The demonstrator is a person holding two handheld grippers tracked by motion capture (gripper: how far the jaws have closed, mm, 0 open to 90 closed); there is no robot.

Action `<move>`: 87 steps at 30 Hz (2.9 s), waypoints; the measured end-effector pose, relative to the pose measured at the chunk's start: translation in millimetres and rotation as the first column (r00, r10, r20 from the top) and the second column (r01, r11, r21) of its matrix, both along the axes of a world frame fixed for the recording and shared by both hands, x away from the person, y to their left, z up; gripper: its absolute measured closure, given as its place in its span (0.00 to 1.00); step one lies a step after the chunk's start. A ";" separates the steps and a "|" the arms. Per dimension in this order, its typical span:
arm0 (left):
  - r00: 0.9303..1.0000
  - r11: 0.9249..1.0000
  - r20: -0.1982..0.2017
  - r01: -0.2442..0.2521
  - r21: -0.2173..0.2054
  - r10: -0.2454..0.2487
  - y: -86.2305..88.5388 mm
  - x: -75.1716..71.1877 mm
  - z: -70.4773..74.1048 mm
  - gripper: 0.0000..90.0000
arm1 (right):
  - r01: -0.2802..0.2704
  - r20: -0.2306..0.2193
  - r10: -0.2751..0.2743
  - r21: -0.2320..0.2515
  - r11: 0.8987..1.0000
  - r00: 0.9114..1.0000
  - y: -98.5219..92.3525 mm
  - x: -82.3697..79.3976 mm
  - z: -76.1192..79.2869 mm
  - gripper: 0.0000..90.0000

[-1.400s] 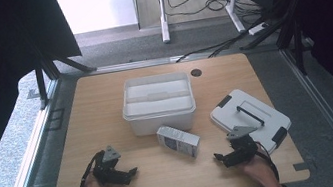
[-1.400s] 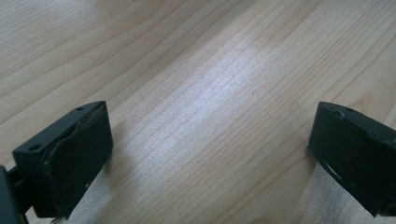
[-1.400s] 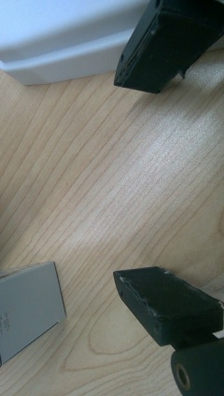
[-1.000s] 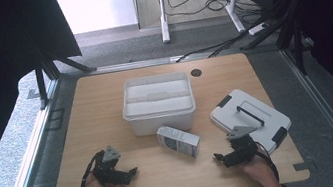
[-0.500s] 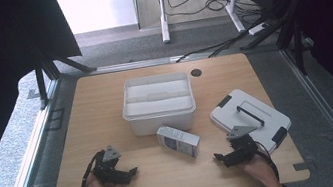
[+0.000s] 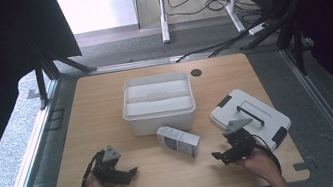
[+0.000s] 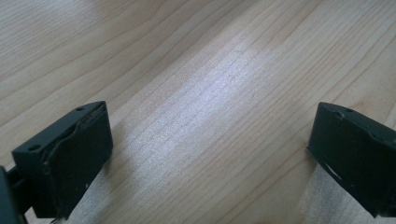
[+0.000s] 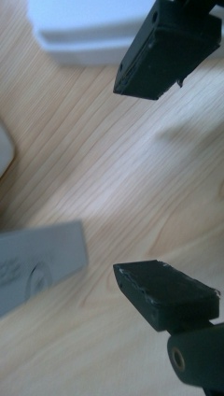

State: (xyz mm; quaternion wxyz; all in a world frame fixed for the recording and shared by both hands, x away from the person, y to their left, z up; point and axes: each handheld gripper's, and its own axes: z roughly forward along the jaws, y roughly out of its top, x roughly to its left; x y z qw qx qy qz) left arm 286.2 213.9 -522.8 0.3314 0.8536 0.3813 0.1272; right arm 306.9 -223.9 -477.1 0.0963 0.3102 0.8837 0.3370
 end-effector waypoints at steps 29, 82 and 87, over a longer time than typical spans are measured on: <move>1.000 1.000 0.002 0.002 0.002 -0.002 0.1 0.2 0.0 0.00 | -0.289 -0.213 0.228 -0.332 0.898 0.950 149.7 51.6 39.6 0.38; 1.000 1.000 0.000 0.002 0.001 -0.002 0.1 0.0 0.0 0.00 | -0.391 -0.207 0.341 -0.301 0.870 0.917 120.7 -37.1 57.6 0.50; 1.000 1.000 0.000 0.003 0.001 -0.003 0.1 0.1 0.0 0.00 | -0.385 -0.203 0.339 -0.264 0.884 0.919 116.4 -34.0 75.0 0.50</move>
